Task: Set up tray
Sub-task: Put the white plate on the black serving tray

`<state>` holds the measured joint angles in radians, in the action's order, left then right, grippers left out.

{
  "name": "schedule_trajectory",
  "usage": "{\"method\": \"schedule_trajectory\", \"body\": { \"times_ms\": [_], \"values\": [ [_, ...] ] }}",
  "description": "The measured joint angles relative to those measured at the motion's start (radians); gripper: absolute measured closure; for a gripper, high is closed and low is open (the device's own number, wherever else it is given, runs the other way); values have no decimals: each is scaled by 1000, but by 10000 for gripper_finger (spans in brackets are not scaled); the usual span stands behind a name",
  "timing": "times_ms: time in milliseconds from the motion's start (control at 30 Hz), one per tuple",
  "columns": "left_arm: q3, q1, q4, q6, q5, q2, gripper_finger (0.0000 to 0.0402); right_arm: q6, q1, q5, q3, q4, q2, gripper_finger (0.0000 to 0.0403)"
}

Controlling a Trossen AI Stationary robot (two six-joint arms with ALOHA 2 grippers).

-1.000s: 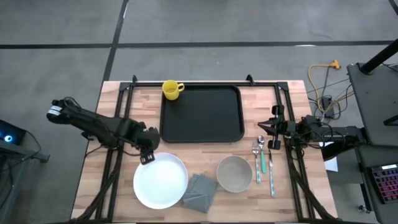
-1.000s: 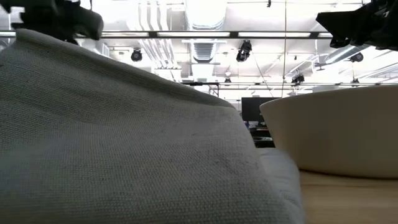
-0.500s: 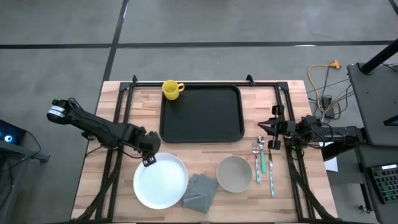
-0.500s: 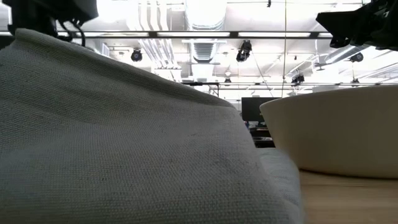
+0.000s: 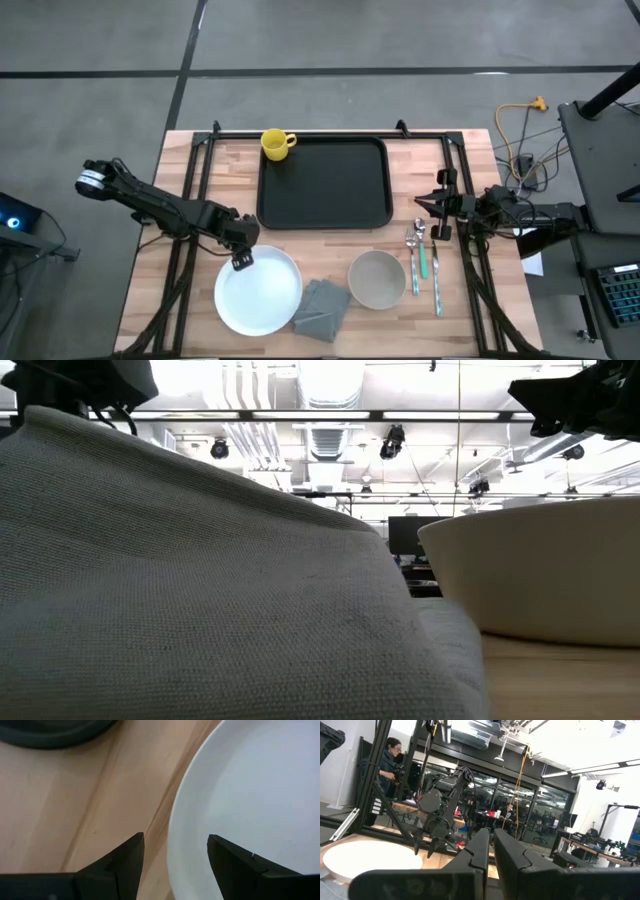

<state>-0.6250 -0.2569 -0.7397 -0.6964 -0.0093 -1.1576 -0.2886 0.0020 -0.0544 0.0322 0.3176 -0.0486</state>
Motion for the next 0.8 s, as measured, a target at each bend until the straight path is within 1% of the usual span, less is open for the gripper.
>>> {"method": "schedule_trajectory", "body": {
  "times_ms": [267,500,600,700,800],
  "values": [
    [73,0,105,1,5,0,204,0,0,0,0,0,0,385],
    [147,0,158,-23,8,0,205,0,0,0,0,0,0,385],
    [163,0,180,-23,10,0,211,0,0,0,0,0,0,385],
    [176,2,197,-1,30,1,241,0,0,0,0,0,0,385],
    [176,2,210,7,54,0,304,0,0,0,0,0,0,385]
  ]
}}
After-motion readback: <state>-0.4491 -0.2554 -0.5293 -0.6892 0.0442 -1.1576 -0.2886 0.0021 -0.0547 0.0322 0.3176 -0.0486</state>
